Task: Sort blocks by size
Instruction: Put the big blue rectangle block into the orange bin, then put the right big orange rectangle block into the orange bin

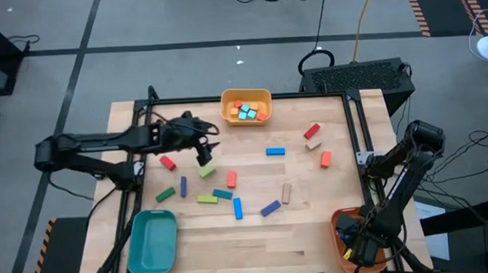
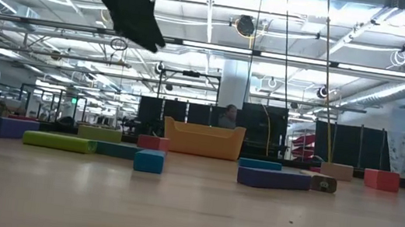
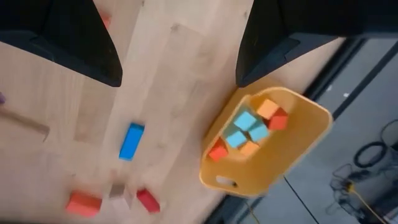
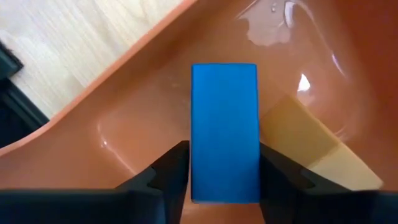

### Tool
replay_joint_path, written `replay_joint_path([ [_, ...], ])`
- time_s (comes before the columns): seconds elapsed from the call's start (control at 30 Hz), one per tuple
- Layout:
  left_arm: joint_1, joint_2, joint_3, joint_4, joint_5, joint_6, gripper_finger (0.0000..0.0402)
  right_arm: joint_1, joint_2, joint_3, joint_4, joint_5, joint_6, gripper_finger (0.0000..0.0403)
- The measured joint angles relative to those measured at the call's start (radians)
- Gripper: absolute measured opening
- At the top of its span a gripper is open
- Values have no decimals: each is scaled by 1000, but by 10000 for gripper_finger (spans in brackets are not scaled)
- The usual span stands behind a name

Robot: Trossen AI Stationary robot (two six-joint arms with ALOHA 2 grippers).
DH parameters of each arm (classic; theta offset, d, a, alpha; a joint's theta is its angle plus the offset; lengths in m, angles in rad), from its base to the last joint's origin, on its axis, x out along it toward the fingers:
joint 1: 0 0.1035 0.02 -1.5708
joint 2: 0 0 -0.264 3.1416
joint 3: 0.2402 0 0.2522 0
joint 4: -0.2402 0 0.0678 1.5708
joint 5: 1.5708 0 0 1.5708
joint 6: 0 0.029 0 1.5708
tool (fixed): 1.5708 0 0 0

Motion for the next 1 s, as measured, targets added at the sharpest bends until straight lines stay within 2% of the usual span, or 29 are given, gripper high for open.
replay_joint_path([
  [0.2,-10,-46,0,-6,-14,-7,312,-6,-2,0,-9,-1,3,195],
  [0.47,-12,-7,0,74,-22,0,312,-10,-23,18,-32,-4,32,192],
  [0.63,-12,102,0,180,8,28,312,-28,-58,72,-145,44,12,181],
  [1.0,-12,345,0,294,13,56,312,-49,-135,151,-437,179,21,176],
])
